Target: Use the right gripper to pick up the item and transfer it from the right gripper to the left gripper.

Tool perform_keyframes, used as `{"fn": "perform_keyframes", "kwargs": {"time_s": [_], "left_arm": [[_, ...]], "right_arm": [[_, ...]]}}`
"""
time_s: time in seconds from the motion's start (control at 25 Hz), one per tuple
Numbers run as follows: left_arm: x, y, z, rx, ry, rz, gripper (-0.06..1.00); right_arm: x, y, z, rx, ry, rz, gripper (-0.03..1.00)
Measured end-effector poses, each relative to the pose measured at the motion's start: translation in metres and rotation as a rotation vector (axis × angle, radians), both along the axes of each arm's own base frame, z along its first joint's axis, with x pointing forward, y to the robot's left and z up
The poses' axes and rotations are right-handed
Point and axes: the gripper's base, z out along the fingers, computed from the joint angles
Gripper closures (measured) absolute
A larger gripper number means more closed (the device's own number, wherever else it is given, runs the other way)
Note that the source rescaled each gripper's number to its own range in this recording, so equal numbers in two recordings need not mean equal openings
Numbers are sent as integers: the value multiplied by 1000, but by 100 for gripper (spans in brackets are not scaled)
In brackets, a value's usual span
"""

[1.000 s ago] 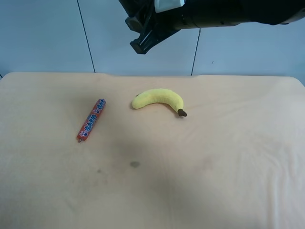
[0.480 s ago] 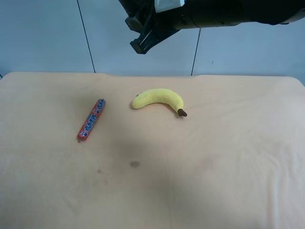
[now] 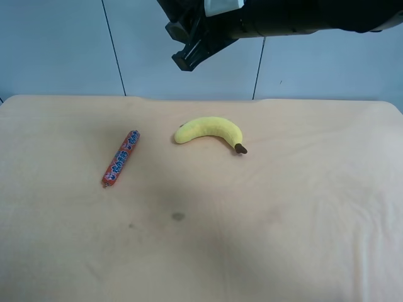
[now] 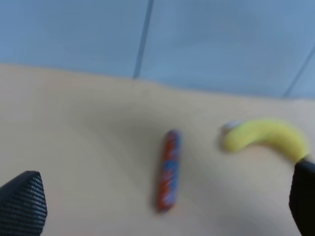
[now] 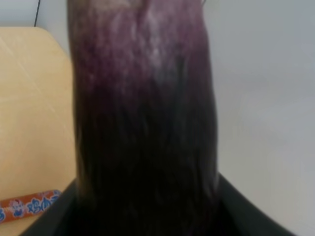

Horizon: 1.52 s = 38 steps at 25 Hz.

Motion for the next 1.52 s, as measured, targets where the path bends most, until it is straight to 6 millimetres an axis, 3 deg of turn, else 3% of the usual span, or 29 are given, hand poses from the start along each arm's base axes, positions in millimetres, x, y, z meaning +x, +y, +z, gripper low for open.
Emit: {"fn": "perform_keyframes", "kwargs": {"time_s": [0.32,0.48,0.96,1.52], "left_arm": [[62,-5,14,-273,31,-30,-6],[84,-5,17,-360,20,-23,-6],[113,-18,45,-462,17,-177,-6],[145,-36,42,-492,16,-278,-6]], "right_arm": [[0,0,0,0,0,0,97],[0,0,0,0,0,0,97],[0,0,0,0,0,0,97],[0,0,0,0,0,0,97]]}}
